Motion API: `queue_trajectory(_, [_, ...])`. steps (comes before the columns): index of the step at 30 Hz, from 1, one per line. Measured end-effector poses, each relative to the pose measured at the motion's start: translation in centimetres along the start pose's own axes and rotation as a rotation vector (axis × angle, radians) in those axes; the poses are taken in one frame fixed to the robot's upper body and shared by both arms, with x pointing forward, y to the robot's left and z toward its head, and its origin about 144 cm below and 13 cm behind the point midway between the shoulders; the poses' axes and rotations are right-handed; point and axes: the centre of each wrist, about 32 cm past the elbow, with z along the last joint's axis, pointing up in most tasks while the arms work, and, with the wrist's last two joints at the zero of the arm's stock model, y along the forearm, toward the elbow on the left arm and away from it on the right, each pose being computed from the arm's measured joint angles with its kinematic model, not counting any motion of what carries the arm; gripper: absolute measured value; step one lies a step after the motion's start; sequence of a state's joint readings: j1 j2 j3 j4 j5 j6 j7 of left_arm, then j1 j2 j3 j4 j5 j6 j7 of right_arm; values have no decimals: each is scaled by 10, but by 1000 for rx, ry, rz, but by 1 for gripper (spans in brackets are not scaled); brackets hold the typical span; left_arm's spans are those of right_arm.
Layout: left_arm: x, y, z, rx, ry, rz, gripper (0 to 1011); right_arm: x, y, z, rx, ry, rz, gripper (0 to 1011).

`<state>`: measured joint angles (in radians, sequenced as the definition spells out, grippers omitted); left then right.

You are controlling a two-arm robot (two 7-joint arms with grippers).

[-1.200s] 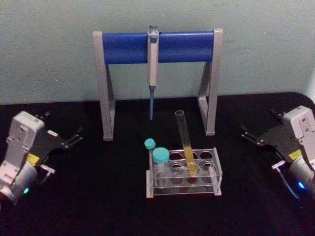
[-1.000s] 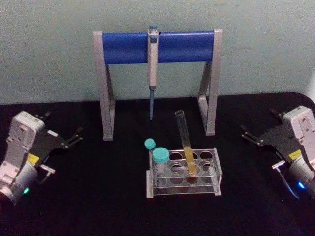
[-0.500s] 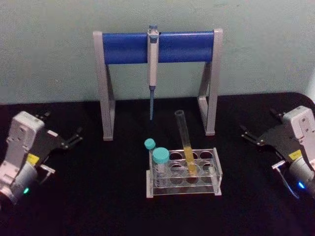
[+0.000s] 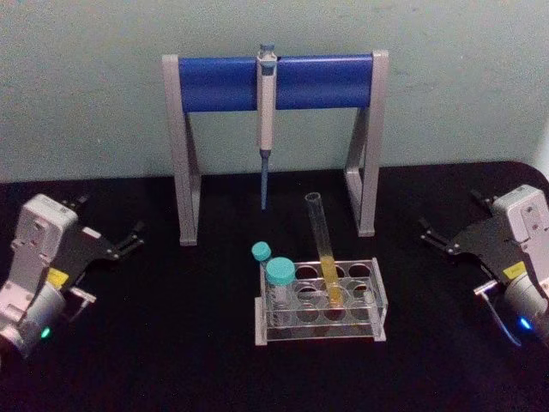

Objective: Pick up the test tube from the test tube rack, shake it, then place it back into the test tube rack.

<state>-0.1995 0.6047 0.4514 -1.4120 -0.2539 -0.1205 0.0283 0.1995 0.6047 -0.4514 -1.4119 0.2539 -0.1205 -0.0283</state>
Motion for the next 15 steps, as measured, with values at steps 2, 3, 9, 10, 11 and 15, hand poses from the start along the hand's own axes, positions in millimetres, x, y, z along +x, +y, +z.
queue_trajectory(2, [0,0,0,0,0,0,1001,0,0,0,0,0,0,1000])
queue_trajectory(3, [0,0,0,0,0,0,1001,0,0,0,0,0,0,1000])
queue_trajectory(9, [0,0,0,0,0,0,1001,0,0,1,3,-2,-3,1000])
queue_trajectory(10, [0,0,0,0,0,0,1001,1,0,2,6,-4,-4,1000])
queue_trajectory(11, [0,0,0,0,0,0,1001,1,0,2,10,-4,-4,1000])
queue_trajectory(15, [0,0,0,0,0,0,1001,3,-2,7,39,0,7,1000])
